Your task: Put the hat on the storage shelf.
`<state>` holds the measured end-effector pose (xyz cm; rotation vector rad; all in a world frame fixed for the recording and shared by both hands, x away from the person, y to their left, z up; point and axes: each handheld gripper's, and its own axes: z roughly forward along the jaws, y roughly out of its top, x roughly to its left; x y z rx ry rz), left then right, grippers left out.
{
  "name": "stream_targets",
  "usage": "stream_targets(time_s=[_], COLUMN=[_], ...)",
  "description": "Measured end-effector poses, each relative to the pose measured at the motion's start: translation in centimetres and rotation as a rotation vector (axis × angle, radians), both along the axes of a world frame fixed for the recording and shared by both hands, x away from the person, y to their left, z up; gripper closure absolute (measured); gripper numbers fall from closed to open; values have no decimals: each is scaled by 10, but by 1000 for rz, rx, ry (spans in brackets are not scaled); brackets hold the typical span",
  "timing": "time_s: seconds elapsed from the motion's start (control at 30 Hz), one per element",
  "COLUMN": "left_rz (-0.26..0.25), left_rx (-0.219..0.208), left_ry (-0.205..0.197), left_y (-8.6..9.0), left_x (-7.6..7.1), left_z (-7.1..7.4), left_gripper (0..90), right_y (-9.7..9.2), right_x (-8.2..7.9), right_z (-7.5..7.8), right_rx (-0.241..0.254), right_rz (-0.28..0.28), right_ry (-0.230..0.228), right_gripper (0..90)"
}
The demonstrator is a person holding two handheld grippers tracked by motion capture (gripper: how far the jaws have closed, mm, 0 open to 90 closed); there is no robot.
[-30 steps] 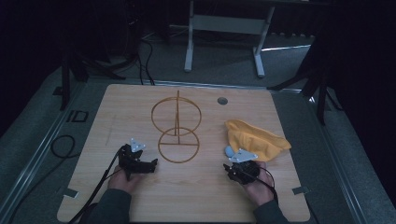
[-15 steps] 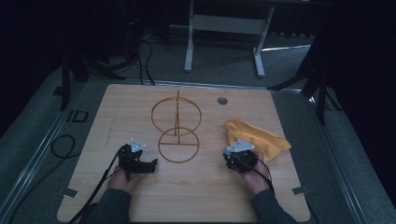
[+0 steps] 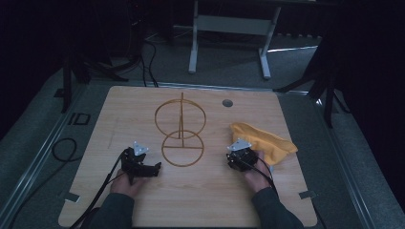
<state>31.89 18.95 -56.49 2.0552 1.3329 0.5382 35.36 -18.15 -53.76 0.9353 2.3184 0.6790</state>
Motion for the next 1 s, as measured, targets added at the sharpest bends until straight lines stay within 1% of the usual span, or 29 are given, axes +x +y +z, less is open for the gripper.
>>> stream_targets(time_s=[0.07, 0.13, 0.2, 0.37, 0.43, 0.53, 0.63, 0.67, 0.8, 0.9, 0.93, 1.0], left_rz=[0, 0, 0, 0, 0, 1, 1, 0, 1, 2, 2, 2], left_rx=[0, 0, 0, 0, 0, 0, -1, 0, -1, -1, -1, -2], left_ry=[0, 0, 0, 0, 0, 0, 0, -1, -1, -1, -1, -1], left_y=[0, 0, 0, 0, 0, 0, 0, 0, 0, 0, 0, 0], left_x=[0, 0, 0, 0, 0, 0, 0, 0, 0, 0, 0, 0], left_z=[0, 0, 0, 0, 0, 0, 0, 0, 0, 0, 0, 0], left_gripper=[19, 19, 19, 19, 19, 19, 19, 19, 19, 18, 19, 19], right_y=[0, 0, 0, 0, 0, -2, -4, -5, -9, -12, -12, -18], right_x=[1, 2, 2, 1, 1, 1, 0, -1, -4, -6, -6, -8], right_z=[-2, -3, -3, -6, -7, -5, -3, -1, 5, 10, 10, 17], right_rx=[-11, -27, -44, -79, -86, -77, -67, -65, -55, -34, -34, -2], right_rz=[0, -4, -20, -31, -32, -44, -54, -49, -39, -32, -32, -25], right_ry=[5, 4, -2, -13, -14, -20, -22, -27, -32, -29, -29, -21], right_gripper=[578, 579, 577, 585, 634, 723, 775, 794, 823, 827, 827, 829])
